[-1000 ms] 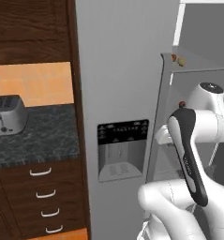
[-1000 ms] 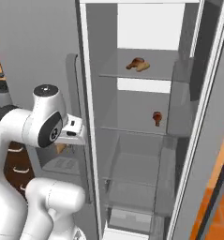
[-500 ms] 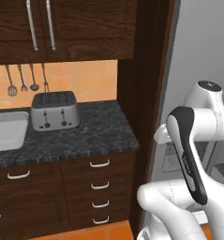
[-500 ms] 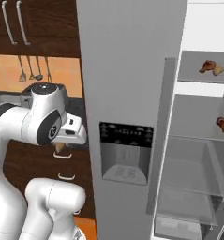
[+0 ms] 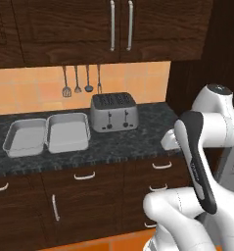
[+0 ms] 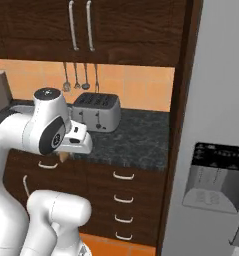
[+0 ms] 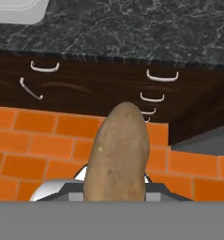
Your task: Place one sweet potato and one chicken drumstick in each tupperware on the nearby counter, to pack two identical lunches.
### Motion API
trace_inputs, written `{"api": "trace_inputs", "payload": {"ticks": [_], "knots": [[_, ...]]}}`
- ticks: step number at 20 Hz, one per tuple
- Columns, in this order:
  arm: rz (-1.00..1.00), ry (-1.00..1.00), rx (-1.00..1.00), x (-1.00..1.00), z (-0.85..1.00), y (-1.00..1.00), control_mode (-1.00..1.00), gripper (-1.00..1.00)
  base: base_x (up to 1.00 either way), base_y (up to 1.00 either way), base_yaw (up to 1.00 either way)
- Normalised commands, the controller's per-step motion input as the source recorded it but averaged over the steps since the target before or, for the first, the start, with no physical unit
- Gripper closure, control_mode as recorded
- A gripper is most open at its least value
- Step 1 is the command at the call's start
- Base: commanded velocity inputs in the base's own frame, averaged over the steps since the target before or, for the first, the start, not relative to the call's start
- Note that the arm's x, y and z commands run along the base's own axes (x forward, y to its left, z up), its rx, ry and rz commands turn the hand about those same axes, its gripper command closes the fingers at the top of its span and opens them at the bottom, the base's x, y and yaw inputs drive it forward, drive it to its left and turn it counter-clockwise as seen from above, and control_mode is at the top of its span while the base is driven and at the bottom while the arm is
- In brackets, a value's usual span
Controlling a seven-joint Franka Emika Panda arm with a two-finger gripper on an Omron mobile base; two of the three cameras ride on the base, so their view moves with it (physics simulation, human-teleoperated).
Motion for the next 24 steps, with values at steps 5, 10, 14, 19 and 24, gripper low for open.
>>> {"api": "trace_inputs", "payload": {"ticks": [5,10,14,19,24], "knots": [[0.00,0.00,0.00,0.00,0.00,0.00,1.00,1.00,0.37,1.00,0.00],[0.00,0.00,0.00,0.00,0.00,0.00,1.00,1.00,0.32,1.00,-0.01],[0.00,0.00,0.00,0.00,0.00,0.00,1.00,1.00,0.82,0.63,-0.10],[-0.05,0.02,0.01,0.11,-0.15,0.00,-1.00,1.00,0.51,0.07,-0.17],[-0.22,0.07,0.03,0.83,-0.64,0.11,-1.00,1.00,0.00,0.00,0.00]]}}
